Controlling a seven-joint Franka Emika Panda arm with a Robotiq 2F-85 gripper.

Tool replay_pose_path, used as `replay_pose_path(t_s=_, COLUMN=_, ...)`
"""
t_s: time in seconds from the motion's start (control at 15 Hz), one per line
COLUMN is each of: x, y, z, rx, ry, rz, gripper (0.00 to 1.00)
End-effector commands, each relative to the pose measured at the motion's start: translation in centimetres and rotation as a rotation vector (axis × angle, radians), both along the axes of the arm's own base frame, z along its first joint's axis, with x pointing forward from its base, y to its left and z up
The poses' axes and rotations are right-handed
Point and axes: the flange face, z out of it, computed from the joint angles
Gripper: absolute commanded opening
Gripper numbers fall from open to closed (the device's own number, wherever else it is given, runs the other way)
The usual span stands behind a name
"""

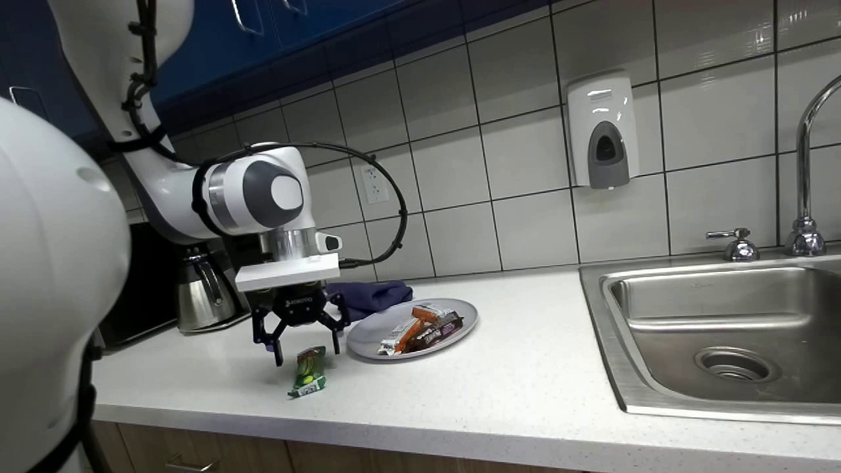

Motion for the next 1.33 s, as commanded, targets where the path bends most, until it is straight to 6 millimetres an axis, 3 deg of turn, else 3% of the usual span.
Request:
replay_pose_path(t_s=0.0, x=0.86, y=1.10, z=-0.90, rx=-0.005, ry=-0.008, rz=-0.024, gripper=1.00)
replay_pose_path(t_s=1.2, x=1.11, y=1.25, z=-1.70, rx=-0.003, ry=-0.008, rz=-0.058, gripper=1.00)
replay_pose_path(t_s=1.27, x=1.09, y=1.24, z=-1.70, rx=-0.003, ry=-0.009, rz=-0.057, gripper=0.75)
